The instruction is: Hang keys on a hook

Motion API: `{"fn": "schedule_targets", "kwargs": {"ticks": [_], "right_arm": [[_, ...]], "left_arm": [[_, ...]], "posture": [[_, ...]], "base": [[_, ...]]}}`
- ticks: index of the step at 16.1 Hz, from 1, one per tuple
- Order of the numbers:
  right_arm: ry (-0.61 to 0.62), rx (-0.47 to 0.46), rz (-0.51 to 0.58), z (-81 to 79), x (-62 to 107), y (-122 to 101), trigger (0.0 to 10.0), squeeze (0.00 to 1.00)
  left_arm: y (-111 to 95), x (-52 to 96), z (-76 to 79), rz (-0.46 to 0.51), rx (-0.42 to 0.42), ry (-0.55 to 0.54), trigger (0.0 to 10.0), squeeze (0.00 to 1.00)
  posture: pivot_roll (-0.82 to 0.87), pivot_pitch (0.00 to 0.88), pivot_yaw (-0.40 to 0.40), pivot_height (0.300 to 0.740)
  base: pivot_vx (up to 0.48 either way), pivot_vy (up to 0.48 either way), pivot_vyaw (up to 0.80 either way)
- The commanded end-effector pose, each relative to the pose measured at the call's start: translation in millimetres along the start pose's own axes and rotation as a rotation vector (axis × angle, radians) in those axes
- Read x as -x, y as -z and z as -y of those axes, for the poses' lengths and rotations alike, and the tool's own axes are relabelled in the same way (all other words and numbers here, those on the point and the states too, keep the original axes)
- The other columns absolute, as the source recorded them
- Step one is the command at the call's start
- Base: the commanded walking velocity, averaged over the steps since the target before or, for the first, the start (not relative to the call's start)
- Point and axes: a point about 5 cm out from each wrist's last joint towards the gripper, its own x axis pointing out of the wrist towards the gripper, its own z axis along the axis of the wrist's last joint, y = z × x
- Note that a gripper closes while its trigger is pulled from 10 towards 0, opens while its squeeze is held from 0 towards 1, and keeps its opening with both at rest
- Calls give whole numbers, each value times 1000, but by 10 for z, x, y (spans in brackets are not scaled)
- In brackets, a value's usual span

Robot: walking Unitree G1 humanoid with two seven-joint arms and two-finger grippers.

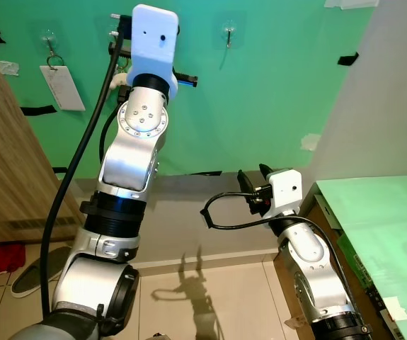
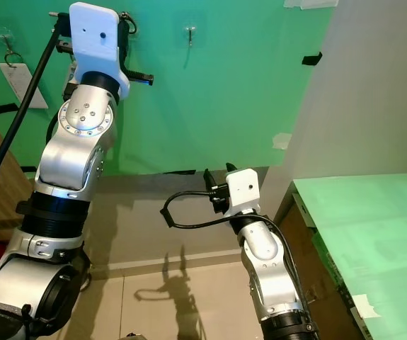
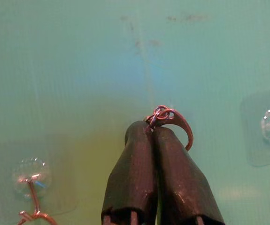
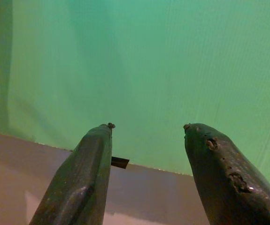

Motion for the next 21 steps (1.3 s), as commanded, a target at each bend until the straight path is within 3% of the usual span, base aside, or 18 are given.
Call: {"fn": "schedule_targets", "kwargs": {"ticks": [1, 2, 3, 5, 9, 12, 14, 16, 18, 19, 20, 21], "right_arm": [[-3, 2, -26, 2, 18, 48, 10000, 0], [-5, 2, -28, -3, 20, 53, 10000, 0], [-9, 1, -32, -13, 20, 61, 10000, 0], [-15, 1, -38, -30, 21, 72, 10000, 0], [-18, 3, -41, -43, 20, 75, 10000, 0], [-11, 7, -43, -22, 32, 82, 10000, 0], [-10, 7, -43, -27, 27, 82, 10000, 0], [-10, 7, -42, -29, 25, 81, 10000, 0], [-11, 6, -44, -33, 28, 86, 10000, 0], [-13, 5, -45, -40, 33, 89, 10000, 0], [-15, 4, -46, -44, 35, 91, 10000, 0], [-16, 3, -46, -46, 35, 90, 10000, 0]], "left_arm": [[-5, 7, 6, 18, -1, 9, 10000, 0], [17, 21, 76, 9, -12, 61, 10000, 0], [160, 63, 194, -63, -56, 133, 10000, 0], [393, 124, 303, -150, -105, 174, 10000, 0], [391, 121, 249, -28, -201, 59, 10000, 0], [323, 150, 197, 113, -359, -27, 10000, 0], [352, 170, 248, 170, -421, -33, 10000, 0], [323, 182, 257, 192, -424, -47, 10000, 0], [367, 144, 219, 99, -322, -75, 10000, 0], [431, 105, 200, -2, -219, -98, 10000, 0], [452, 86, 200, -41, -171, -125, 10000, 0], [435, 83, 194, -23, -184, -146, 10000, 0]], "posture": [[49, 0, 0, 740], [52, 0, -1, 740], [54, 0, -2, 740], [55, 0, -1, 740], [48, 0, 5, 740], [45, 0, 8, 740], [46, 0, 9, 740], [46, 0, 9, 740], [48, 0, 9, 740], [48, 0, 9, 740], [48, 0, 9, 740], [49, 0, 9, 740]], "base": [[0, 0, 0], [0, 0, 0], [0, 0, 0], [0, 0, 0], [0, 0, 0], [0, 0, 0], [0, 0, 0], [0, 0, 0], [0, 0, 0], [0, 0, 0], [0, 0, 0], [0, 0, 0]]}}
